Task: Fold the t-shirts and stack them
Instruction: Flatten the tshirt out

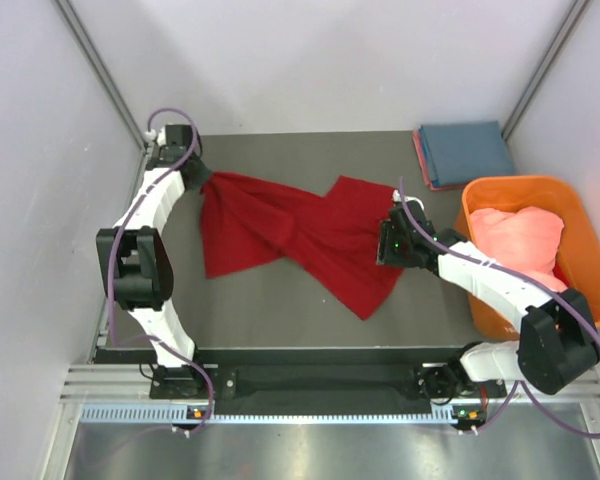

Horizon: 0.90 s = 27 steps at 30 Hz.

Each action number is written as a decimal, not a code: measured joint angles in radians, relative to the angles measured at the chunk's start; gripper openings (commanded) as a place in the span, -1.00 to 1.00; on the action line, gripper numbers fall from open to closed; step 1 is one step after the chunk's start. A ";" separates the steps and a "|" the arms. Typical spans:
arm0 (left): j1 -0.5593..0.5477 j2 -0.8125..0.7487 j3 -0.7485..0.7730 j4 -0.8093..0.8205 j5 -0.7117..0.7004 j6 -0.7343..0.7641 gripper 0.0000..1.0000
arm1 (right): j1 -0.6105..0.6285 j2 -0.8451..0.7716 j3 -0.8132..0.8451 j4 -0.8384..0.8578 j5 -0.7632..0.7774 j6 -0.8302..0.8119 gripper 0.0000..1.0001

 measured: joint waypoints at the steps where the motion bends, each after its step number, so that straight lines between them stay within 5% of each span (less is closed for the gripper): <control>1: 0.000 0.000 0.000 0.000 0.000 0.000 -0.01 | 0.000 -0.001 0.000 -0.001 0.000 0.000 -0.09; 7: 0.013 0.017 0.078 -0.120 -0.027 0.090 0.25 | 0.039 -0.046 -0.032 -0.035 0.040 0.062 -0.08; 18: 0.049 -0.417 -0.458 -0.093 0.039 0.061 0.05 | 0.234 -0.071 -0.121 -0.031 0.094 0.241 -0.06; 27: 0.163 -0.436 -0.691 -0.040 0.188 -0.037 0.09 | 0.314 -0.074 -0.179 0.001 0.140 0.380 -0.05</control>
